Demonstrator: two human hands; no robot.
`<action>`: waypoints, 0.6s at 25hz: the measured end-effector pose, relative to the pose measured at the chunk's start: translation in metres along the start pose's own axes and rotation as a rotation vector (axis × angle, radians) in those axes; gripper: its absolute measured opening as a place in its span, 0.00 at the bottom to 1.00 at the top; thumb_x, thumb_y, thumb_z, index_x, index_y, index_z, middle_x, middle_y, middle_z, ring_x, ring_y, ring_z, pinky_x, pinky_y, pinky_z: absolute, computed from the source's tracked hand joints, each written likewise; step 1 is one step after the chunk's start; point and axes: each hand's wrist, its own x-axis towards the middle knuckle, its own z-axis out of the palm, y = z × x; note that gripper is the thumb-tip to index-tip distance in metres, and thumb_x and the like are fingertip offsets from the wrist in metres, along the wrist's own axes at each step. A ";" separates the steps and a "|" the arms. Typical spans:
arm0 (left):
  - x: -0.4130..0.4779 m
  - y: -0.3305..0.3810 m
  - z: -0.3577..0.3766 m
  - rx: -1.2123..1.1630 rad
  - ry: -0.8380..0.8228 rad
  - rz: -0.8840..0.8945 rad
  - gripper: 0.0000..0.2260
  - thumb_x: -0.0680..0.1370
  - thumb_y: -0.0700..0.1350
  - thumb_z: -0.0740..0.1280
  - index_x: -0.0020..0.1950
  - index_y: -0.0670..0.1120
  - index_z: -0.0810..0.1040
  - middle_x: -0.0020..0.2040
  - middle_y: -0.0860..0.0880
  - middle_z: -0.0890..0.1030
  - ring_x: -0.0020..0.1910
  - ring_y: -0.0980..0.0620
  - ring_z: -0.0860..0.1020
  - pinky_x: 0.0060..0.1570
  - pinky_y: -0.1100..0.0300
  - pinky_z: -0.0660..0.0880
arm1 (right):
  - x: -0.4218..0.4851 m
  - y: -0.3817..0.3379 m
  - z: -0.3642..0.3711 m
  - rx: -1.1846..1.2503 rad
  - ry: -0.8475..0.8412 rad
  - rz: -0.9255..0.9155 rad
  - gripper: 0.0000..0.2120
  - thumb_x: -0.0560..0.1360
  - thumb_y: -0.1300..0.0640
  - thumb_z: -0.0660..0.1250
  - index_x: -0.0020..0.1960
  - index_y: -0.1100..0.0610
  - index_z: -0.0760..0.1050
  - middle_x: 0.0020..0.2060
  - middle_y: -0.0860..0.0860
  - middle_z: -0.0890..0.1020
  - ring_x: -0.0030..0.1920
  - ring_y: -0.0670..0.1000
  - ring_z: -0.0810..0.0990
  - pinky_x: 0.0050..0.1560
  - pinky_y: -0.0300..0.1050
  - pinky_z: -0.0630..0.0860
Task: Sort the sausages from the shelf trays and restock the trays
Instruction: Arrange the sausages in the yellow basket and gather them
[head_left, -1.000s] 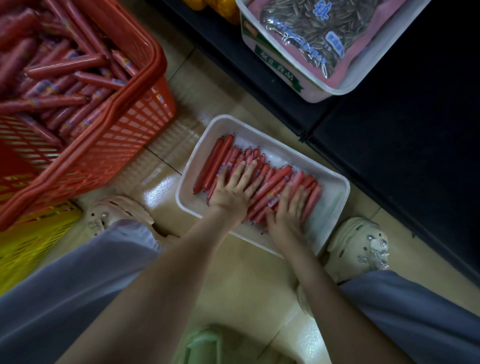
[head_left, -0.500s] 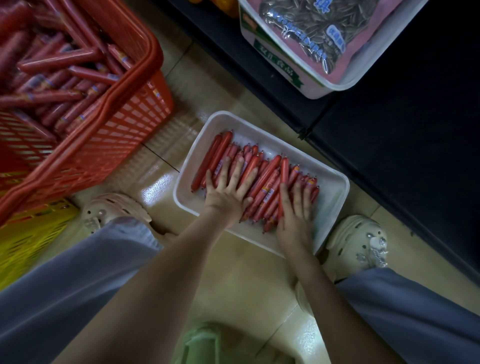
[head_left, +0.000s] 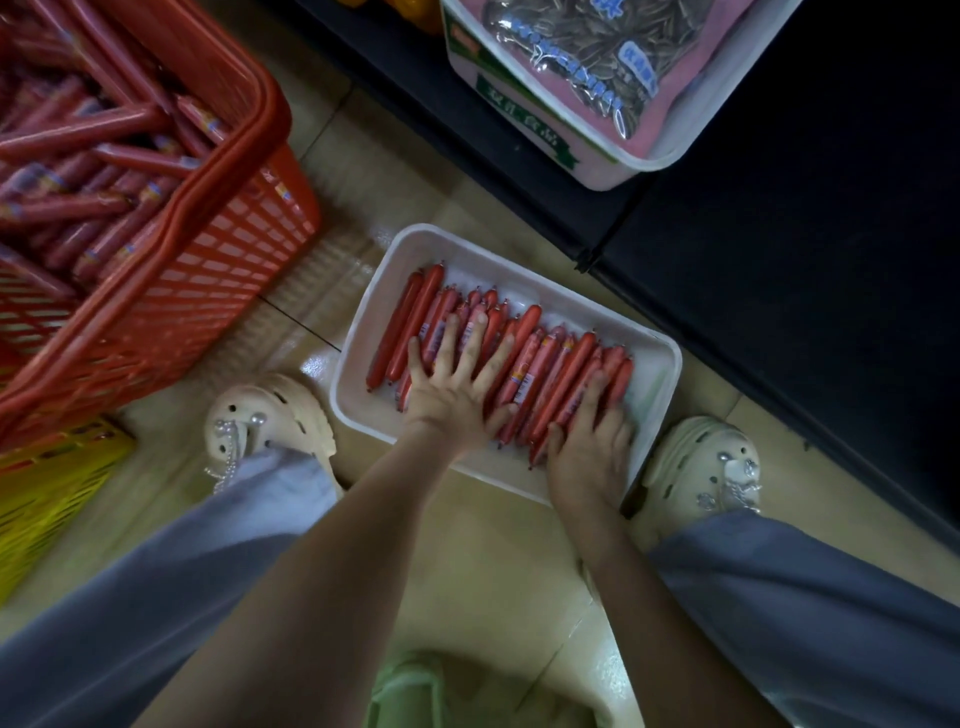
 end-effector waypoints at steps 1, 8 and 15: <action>-0.001 0.003 0.002 0.002 -0.017 -0.001 0.37 0.77 0.69 0.46 0.71 0.57 0.23 0.67 0.48 0.18 0.70 0.42 0.25 0.68 0.32 0.36 | 0.002 -0.002 0.002 0.001 -0.041 0.024 0.39 0.77 0.54 0.60 0.77 0.58 0.37 0.76 0.62 0.50 0.74 0.61 0.54 0.73 0.51 0.50; -0.010 0.025 -0.004 0.041 -0.062 -0.099 0.33 0.79 0.64 0.45 0.72 0.55 0.25 0.72 0.46 0.24 0.71 0.41 0.26 0.67 0.32 0.34 | 0.005 -0.014 -0.015 0.068 -0.174 -0.294 0.34 0.79 0.55 0.54 0.77 0.59 0.38 0.76 0.55 0.40 0.76 0.49 0.37 0.74 0.44 0.33; -0.089 0.064 -0.115 -0.022 0.252 -0.049 0.28 0.83 0.55 0.47 0.78 0.48 0.39 0.78 0.42 0.42 0.77 0.43 0.48 0.74 0.44 0.49 | -0.044 -0.031 -0.152 0.166 0.069 -0.278 0.27 0.80 0.56 0.56 0.76 0.61 0.54 0.75 0.56 0.59 0.75 0.54 0.55 0.74 0.46 0.51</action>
